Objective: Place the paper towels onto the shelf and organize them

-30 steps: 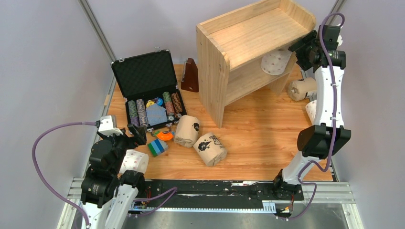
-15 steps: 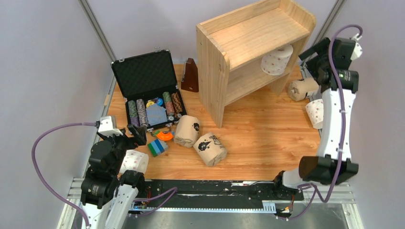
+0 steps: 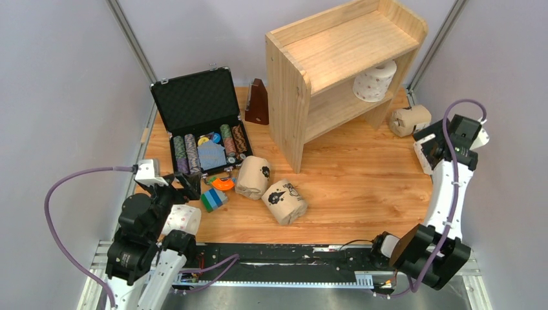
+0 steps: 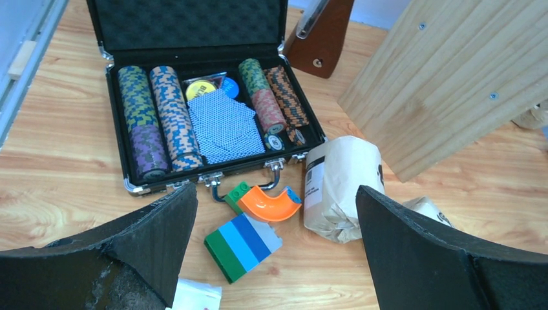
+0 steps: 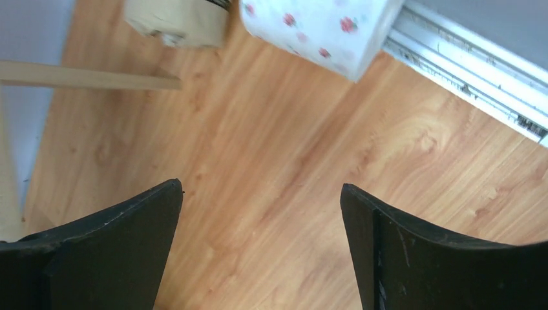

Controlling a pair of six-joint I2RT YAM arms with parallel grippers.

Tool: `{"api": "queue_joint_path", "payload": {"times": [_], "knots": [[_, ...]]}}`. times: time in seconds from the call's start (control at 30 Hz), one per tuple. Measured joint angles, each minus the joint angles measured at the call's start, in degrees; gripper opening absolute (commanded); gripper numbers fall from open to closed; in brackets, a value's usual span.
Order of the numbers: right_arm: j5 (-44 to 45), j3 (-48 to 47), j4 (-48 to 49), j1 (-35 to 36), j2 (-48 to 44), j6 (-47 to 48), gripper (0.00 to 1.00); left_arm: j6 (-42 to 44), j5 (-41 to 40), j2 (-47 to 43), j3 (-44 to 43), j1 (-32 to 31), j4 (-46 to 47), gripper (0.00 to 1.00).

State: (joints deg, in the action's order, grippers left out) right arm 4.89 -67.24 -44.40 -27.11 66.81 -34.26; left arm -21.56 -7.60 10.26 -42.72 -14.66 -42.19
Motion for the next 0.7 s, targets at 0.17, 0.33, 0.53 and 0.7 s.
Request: {"api": "queue_joint_path", "payload": {"times": [0.17, 0.33, 0.53, 0.7], "knots": [[-3.02, 9.40, 5.73, -5.09, 0.00, 1.03, 0.97, 0.00, 0.02, 0.02, 0.00, -1.75, 0.00, 1.00], [-2.80, 14.64, 15.15, -9.11, -0.26, 0.92, 0.97, 0.00, 0.04, 0.59, 0.00, -2.62, 0.00, 1.00], [-2.91, 18.91, 26.32, -11.58, 0.79, 0.90, 0.96, 0.00, 0.46, 2.71, 0.00, -2.62, 0.00, 1.00], [-4.59, 21.24, 34.32, -14.43, 4.17, 0.81, 0.96, 0.00, 1.01, 4.04, 0.00, -2.62, 0.00, 1.00]]}}
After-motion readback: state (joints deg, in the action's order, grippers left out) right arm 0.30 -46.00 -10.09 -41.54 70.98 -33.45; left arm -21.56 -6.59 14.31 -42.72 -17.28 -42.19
